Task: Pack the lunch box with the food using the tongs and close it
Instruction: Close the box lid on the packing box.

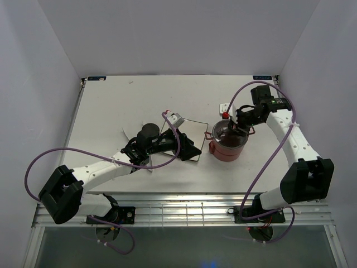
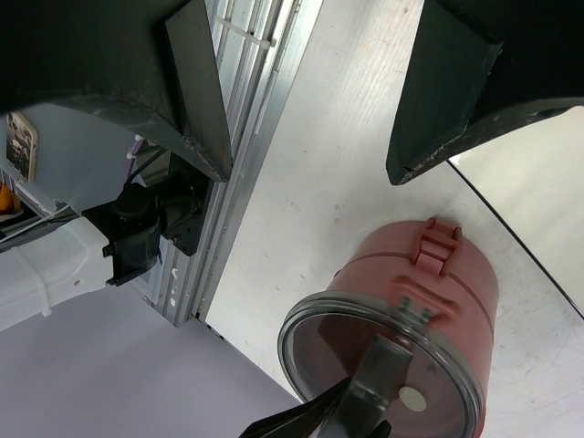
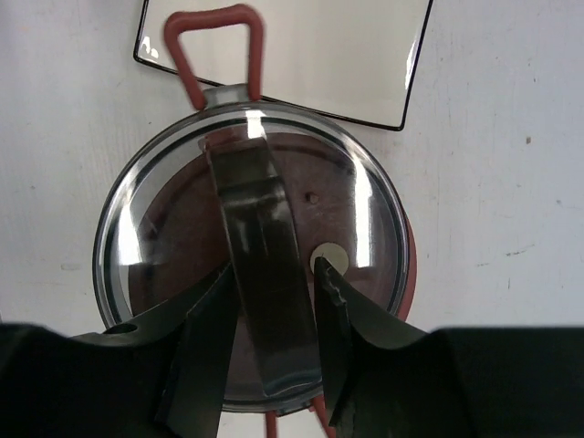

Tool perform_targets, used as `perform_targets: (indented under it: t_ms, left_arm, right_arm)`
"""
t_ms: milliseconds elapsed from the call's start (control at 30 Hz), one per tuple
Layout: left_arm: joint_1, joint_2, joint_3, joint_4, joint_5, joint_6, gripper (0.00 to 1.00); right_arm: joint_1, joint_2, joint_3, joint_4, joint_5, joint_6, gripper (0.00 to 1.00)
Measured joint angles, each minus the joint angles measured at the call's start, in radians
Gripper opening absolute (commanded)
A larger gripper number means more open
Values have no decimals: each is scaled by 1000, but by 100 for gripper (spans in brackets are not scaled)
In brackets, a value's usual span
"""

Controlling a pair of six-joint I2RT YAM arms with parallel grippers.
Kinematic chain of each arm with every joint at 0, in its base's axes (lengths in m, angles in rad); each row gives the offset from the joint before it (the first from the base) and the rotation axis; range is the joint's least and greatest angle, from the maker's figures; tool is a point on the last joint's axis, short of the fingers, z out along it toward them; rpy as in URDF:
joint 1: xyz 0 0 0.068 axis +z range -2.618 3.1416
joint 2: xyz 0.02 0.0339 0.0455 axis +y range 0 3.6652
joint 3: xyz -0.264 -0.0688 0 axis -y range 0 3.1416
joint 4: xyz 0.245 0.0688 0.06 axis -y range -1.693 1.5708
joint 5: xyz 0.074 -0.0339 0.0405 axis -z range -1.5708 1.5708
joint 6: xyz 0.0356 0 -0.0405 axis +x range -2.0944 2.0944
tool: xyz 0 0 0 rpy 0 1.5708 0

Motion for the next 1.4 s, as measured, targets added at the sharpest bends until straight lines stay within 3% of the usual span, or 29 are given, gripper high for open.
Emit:
perform_targets:
  t_ms: [367, 533, 633, 833, 933, 967, 1200, 1267, 1400]
  left_arm:
    - [0, 0, -5, 3, 0, 0, 80]
    - [0, 13, -10, 7, -5, 0, 79]
    - [0, 46, -10, 7, -10, 0, 79]
    - [0, 80, -10, 2, -24, -1, 79]
    - [0, 74, -10, 5, -51, -5, 85]
    - [0, 69, -10, 5, -66, -9, 98]
    - [2, -3, -9, 8, -233, -120, 98]
    - [23, -13, -5, 14, -216, -149, 98]
    - [65, -27, 4, 56, -120, -148, 98]
  right_arm:
    - [-58, -13, -14, 19, 7, -143, 22]
    - [-108, -13, -14, 18, -26, -226, 20]
    - [-118, -13, -14, 18, -33, -248, 9]
    - [-126, -18, -7, 36, -74, -184, 8]
    - [-126, -69, -25, 129, -105, -63, 8]
    - [-125, -109, -53, 195, -113, 18, 8]
    - [-108, -522, -337, 735, -64, 717, 8]
    - [-97, -571, -335, 809, -8, 910, 8]
    - [-85, -558, -219, 770, 146, 1224, 8]
